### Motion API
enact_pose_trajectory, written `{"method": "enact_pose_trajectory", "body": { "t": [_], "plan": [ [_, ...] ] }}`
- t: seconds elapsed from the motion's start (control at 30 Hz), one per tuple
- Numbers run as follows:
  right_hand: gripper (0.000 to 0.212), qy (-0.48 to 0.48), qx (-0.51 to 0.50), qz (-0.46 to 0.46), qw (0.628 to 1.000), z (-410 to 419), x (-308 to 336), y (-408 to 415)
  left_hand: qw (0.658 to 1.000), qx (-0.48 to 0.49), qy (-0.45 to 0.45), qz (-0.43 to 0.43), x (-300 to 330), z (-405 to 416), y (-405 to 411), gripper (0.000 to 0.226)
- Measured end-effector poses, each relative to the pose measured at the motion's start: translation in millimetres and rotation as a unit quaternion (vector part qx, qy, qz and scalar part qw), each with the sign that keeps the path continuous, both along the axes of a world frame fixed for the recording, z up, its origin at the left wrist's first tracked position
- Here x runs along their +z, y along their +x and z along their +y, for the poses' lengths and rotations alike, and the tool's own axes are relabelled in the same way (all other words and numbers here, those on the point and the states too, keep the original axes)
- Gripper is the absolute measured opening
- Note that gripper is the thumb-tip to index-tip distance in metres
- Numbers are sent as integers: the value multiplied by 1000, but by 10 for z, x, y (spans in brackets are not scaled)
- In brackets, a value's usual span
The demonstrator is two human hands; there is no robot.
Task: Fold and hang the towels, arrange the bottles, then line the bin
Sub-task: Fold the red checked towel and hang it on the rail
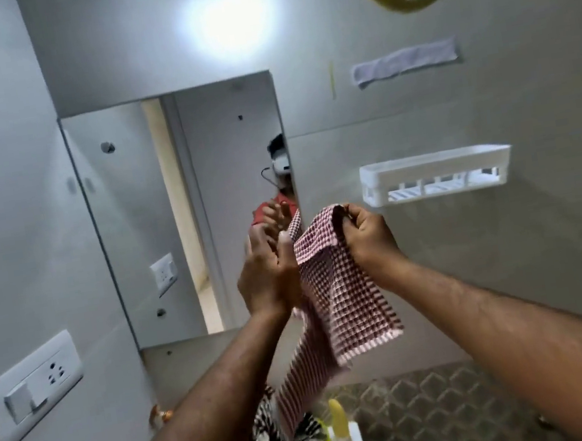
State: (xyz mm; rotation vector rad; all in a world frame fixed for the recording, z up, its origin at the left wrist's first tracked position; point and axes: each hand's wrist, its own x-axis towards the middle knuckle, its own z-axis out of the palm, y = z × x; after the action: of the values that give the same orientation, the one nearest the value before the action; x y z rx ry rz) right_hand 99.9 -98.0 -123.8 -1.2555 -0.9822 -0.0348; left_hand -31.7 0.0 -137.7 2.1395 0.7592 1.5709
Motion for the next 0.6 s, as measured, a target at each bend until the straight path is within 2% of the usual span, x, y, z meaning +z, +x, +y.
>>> {"method": "enact_pose_trajectory", "body": {
  "t": [0.07,0.1,0.17,0.23,0.3,0.37,0.43,0.5,0.6],
  "plan": [
    [22,-7,4,-32,999,-253,227,149,979,-183,39,-76,149,-239,201,40],
    [26,-16,10,-44,999,-359,316,197,968,-236,51,-72,184,-332,313,49],
    [30,-24,17,-56,998,-605,460,286,957,-279,71,-36,227,-591,518,60],
    [30,-14,-1,-58,998,-834,557,376,957,-285,48,-22,170,-788,745,46],
    [34,-2,-43,-57,997,-1034,617,468,958,-288,-12,-11,80,-897,935,22],
    [38,0,-81,-66,995,-1224,632,578,937,-333,-100,9,-30,-1000,1096,15],
    [44,-12,-149,-111,983,-1419,630,697,896,-397,-195,41,-137,-1139,1186,21],
    [46,-46,-252,-157,954,-1623,625,853,859,-435,-263,55,-189,-1284,1241,29],
    [28,-136,-338,-150,919,-1912,634,1073,814,-477,-332,28,-199,-1397,1365,40]
  ]
}}
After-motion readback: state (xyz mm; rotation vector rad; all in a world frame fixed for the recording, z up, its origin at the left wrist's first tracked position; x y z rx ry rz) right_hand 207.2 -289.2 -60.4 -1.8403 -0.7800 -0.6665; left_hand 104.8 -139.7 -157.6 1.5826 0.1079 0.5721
